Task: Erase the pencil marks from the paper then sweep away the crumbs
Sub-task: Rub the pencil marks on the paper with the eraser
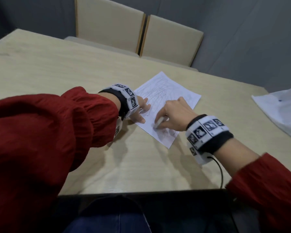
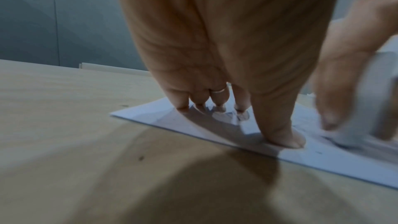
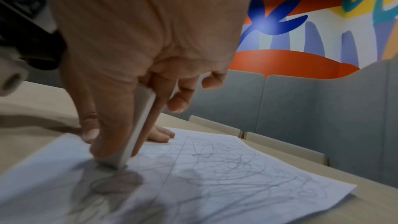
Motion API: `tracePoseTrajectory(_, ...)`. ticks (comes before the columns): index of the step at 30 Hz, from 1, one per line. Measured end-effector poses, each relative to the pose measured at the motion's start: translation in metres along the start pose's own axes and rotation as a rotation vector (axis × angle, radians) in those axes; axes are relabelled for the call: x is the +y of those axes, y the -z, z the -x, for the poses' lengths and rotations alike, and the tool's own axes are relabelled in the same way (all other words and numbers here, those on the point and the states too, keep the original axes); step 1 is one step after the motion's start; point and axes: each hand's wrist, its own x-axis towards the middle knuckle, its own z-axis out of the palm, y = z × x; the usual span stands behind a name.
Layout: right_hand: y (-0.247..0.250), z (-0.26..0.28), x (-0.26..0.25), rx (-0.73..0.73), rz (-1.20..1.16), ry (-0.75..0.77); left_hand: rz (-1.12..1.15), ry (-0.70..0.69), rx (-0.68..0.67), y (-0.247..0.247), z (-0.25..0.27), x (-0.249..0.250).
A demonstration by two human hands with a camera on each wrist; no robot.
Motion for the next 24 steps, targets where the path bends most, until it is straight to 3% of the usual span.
tracePoseTrajectory(4, -0.005, 0.036, 0.007, -0.063, 0.028, 0.027, -0.004, -0.018, -0.014, 0.0, 0.0, -0.001)
tracePoseTrajectory(6, -0.001, 0.03, 0.006, -0.072, 0.03, 0.015, -0.012, -0.016, -0.02, 0.0, -0.001, 0.001)
tracePoseTrajectory(10, 0.004, -0.005, 0.001, 0.046, 0.012, -0.042, -0.01, -0.015, 0.004, 0.0, 0.002, 0.002)
tracePoseTrajectory(19, -0.002, 0.037, 0.009, -0.091, 0.049, 0.009, -0.046, -0.004, 0.001, 0.002, 0.006, 0.006)
tracePoseTrajectory(24, 0.001, 0.0, 0.005, 0.026, -0.027, -0.05, -0.039, 0.002, -0.009, 0.004, 0.008, 0.004)
